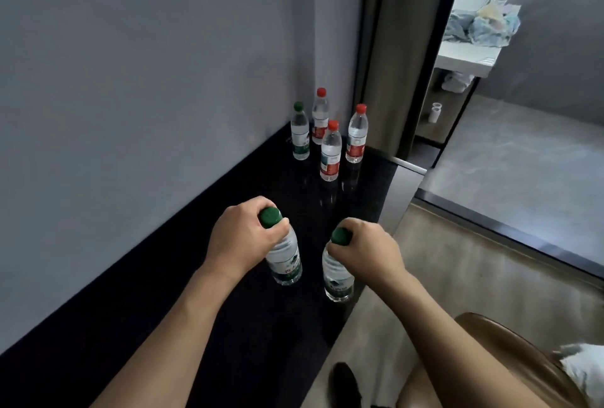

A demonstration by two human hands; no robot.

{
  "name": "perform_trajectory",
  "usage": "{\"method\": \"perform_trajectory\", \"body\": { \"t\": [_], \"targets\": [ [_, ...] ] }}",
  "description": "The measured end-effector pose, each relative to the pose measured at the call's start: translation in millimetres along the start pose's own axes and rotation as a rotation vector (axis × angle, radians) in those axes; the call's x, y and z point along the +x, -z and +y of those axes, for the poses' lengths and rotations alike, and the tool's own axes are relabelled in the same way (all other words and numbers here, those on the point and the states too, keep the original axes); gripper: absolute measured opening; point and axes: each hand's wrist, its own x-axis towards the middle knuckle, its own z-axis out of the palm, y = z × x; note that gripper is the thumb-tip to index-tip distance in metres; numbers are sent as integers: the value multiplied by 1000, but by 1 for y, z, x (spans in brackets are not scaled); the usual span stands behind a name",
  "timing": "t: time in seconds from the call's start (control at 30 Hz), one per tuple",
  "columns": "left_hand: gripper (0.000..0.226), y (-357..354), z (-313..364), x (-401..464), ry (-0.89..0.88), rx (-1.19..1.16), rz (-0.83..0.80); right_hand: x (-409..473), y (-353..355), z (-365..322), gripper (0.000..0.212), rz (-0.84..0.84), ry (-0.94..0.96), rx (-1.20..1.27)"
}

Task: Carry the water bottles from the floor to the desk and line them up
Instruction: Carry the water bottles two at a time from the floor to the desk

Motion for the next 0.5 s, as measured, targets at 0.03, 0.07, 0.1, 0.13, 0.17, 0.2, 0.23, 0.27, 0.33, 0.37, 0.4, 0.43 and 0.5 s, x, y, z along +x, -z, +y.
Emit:
{"method": "perform_trajectory", "body": {
  "t": [0.03, 0.07, 0.1, 0.13, 0.17, 0.2, 0.23, 0.27, 0.33, 0.37, 0.4, 0.43, 0.5],
  "targets": [
    [15, -1, -1, 9, 22, 14, 17, 16, -1, 1, 22, -16, 26, 7],
    [16, -3, 0, 18, 42, 27, 31, 33, -1, 1, 22, -25, 52, 14],
    [16, -3, 0, 28, 58, 37, 41, 50, 0, 1, 22, -32, 76, 24],
    [17, -3, 1, 36, 70, 51, 50, 67, 1, 1, 22, -43, 99, 35],
    [17, -3, 1, 44, 80, 67, 62, 82, 2, 0, 22, -58, 121, 45],
    [17, -2, 0, 50, 88, 80, 77, 97, 2, -2, 22, -71, 143, 49],
    [17, -1, -2, 56, 100, 88, 93, 111, 3, -4, 21, -83, 164, 48],
    [18, 1, -5, 60, 117, 93, 108, 123, 4, -7, 21, -97, 184, 42],
    [18, 6, -10, 67, 147, 112, 131, 145, 5, -15, 19, -122, 228, 23],
    [17, 10, -13, 70, 154, 128, 137, 155, 5, -20, 17, -130, 251, 11],
    [17, 15, -16, 72, 159, 146, 139, 164, 6, -25, 16, -140, 275, -5],
    [17, 20, -19, 75, 164, 162, 142, 173, 6, -31, 15, -152, 297, -22],
    [18, 31, -24, 83, 165, 191, 173, 190, 4, -42, 14, -157, 327, -46]
  ]
}}
